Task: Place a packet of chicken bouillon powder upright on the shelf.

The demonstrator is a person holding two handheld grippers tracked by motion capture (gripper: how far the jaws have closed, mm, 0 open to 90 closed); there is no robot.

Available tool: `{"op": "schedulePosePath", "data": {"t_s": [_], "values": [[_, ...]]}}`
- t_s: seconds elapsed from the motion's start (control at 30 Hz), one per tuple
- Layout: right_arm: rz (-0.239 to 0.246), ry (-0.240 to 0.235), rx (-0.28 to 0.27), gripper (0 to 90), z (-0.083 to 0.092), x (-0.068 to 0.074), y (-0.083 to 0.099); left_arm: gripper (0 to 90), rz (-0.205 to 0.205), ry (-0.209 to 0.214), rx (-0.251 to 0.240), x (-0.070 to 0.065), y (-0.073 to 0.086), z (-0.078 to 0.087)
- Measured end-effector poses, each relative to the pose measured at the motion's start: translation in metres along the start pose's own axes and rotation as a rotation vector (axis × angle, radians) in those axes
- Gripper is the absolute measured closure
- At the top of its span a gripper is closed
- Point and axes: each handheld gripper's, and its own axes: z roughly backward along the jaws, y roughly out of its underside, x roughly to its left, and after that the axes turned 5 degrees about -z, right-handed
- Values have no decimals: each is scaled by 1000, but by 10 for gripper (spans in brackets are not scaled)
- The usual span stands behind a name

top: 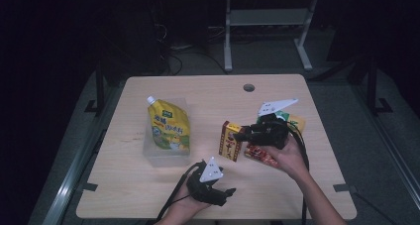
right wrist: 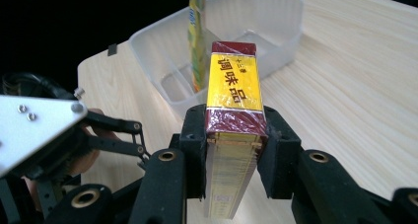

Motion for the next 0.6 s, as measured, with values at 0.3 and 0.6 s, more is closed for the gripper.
{"op": "schedulePosePath", "data": {"t_s": [0.3, 0.6], "values": [[94, -60, 10, 671, -15, 16, -31, 231, -2, 17, -5, -3, 4, 1], [150, -104, 35, 671, -35, 29, -51, 229, 4, 3, -24, -2, 5, 5]]}}
